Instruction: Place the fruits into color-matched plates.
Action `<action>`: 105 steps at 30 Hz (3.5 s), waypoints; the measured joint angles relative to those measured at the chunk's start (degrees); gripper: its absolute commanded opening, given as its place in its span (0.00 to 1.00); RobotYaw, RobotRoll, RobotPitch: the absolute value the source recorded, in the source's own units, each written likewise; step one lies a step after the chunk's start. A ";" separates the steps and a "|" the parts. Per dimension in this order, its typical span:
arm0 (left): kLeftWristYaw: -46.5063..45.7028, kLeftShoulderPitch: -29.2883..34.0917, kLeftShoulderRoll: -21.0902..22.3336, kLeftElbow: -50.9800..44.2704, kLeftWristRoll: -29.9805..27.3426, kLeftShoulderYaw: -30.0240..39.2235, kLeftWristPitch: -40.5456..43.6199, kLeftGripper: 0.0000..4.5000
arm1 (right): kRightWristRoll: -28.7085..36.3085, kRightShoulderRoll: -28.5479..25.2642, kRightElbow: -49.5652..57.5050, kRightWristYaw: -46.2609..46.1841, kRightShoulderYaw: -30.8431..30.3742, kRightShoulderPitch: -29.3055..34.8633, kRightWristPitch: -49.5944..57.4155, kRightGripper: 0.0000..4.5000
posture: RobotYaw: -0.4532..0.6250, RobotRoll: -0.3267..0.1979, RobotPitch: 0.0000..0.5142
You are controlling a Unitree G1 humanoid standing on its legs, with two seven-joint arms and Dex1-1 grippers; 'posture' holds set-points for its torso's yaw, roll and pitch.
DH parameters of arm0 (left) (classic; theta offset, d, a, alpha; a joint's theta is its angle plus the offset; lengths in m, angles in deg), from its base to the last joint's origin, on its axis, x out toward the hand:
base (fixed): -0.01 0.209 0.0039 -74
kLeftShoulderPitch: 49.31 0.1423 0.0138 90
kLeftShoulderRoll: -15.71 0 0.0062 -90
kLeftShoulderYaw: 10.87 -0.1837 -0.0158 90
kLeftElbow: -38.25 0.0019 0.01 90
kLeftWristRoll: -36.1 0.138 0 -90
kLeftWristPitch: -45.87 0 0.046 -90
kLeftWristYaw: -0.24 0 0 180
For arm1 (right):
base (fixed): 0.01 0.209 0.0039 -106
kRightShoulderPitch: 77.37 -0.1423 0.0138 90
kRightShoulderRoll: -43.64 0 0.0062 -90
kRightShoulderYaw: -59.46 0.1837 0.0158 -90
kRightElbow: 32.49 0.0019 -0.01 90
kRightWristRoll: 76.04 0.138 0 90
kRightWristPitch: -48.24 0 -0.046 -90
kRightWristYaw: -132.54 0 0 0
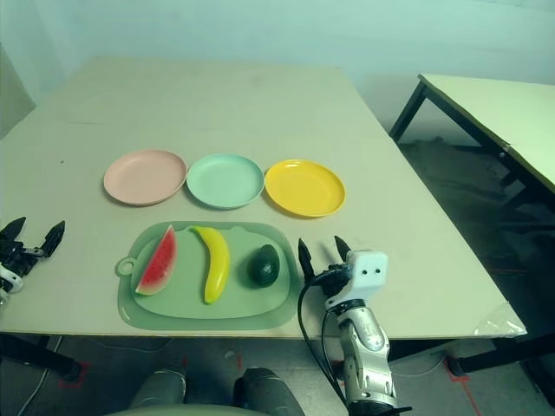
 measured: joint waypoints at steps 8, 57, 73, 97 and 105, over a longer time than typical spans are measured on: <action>-0.25 -1.80 -0.26 0.89 0.10 -0.08 -1.41 1.00 | -0.13 0.40 0.00 -0.17 -0.59 -0.19 -0.51 1.00 | 0.52 0.62 0.07; 50.51 5.34 16.26 -18.61 -7.60 -14.11 10.90 1.00 | -6.71 -51.80 26.65 55.00 -22.40 -28.44 9.78 1.00 | 0.44 0.62 0.13; 53.31 3.87 18.17 -29.67 -8.73 -14.85 12.27 1.00 | -18.27 -43.23 13.38 67.33 -35.77 -41.02 4.10 1.00 | 0.47 0.62 0.15; 53.17 3.58 18.97 -29.67 -8.46 -15.31 13.14 1.00 | -24.98 -32.83 3.33 64.69 -38.51 -45.85 -0.69 1.00 | 0.48 0.62 0.17; 53.01 4.29 19.85 -29.71 -8.46 -15.30 13.01 1.00 | -25.14 -32.35 2.45 64.51 -39.25 -45.64 0.14 0.86 | 0.49 0.62 0.18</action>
